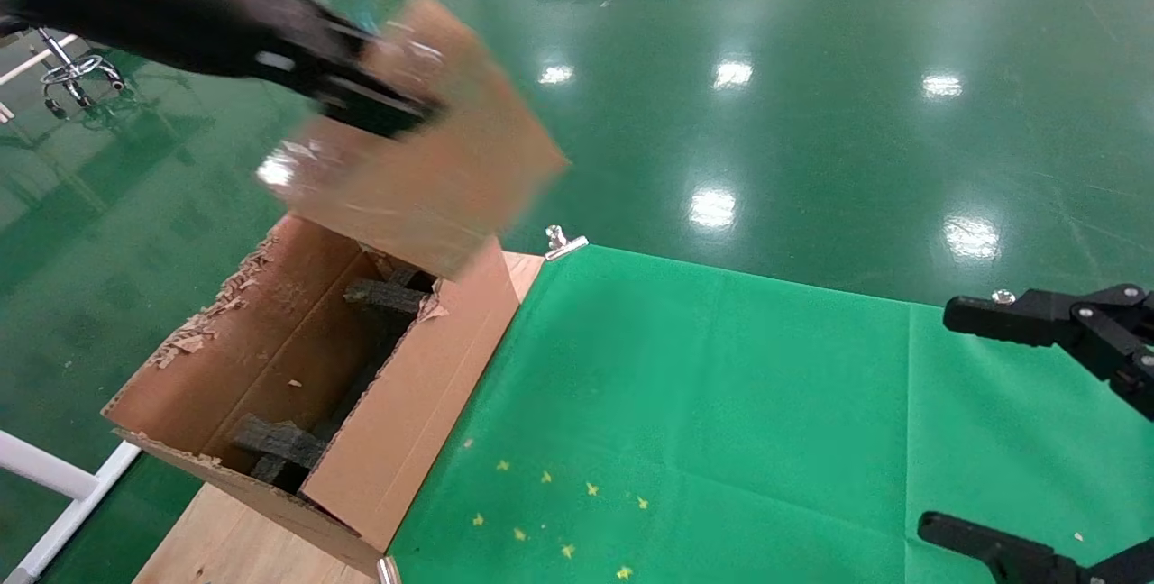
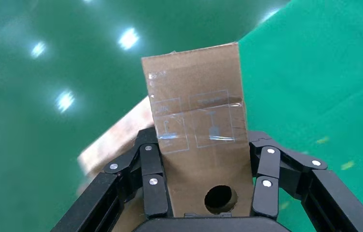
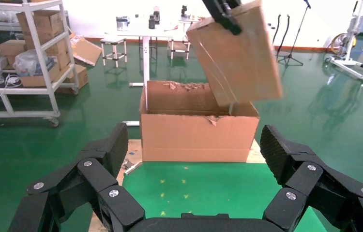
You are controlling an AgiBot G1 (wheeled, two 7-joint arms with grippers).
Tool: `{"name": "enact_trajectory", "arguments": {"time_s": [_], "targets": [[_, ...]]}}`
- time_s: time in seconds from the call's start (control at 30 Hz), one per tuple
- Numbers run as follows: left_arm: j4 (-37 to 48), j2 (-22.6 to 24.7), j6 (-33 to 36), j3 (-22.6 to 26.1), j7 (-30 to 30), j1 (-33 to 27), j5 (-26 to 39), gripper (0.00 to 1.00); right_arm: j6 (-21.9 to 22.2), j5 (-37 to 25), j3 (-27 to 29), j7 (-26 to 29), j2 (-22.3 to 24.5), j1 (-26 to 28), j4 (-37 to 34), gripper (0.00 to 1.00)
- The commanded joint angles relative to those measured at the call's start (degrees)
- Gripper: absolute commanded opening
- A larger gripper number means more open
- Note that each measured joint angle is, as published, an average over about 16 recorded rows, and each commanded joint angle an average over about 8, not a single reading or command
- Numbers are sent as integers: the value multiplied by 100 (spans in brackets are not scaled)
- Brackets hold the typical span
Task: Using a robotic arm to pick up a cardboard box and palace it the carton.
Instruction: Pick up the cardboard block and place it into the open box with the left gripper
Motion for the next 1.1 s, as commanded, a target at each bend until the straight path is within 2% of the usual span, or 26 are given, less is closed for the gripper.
{"name": "enact_trajectory", "arguments": {"time_s": [0.03, 0.2, 0.33, 0.53, 0.8, 1.1], "targets": [[14, -235, 69, 159, 65, -232, 126, 0, 0, 0, -1, 0, 0, 0, 0, 100], [93, -885, 22, 759, 206, -238, 149, 0, 1, 2, -2, -1, 1, 1, 0, 100], [198, -1323, -146, 1028, 353, -59, 147, 0, 2, 3, -4, -2, 2, 1, 0, 100], [586, -1620, -649, 1256, 700, 359, 299, 0, 2, 4, -6, -3, 2, 1, 0, 100], [1793, -1497, -1722, 1439, 1451, 1045, 199, 0, 4, 6, -9, -4, 4, 2, 0, 100], [3666, -717, -2565, 1489, 2531, 1882, -393, 0, 5, 8, -12, -6, 5, 3, 0, 100]]}}
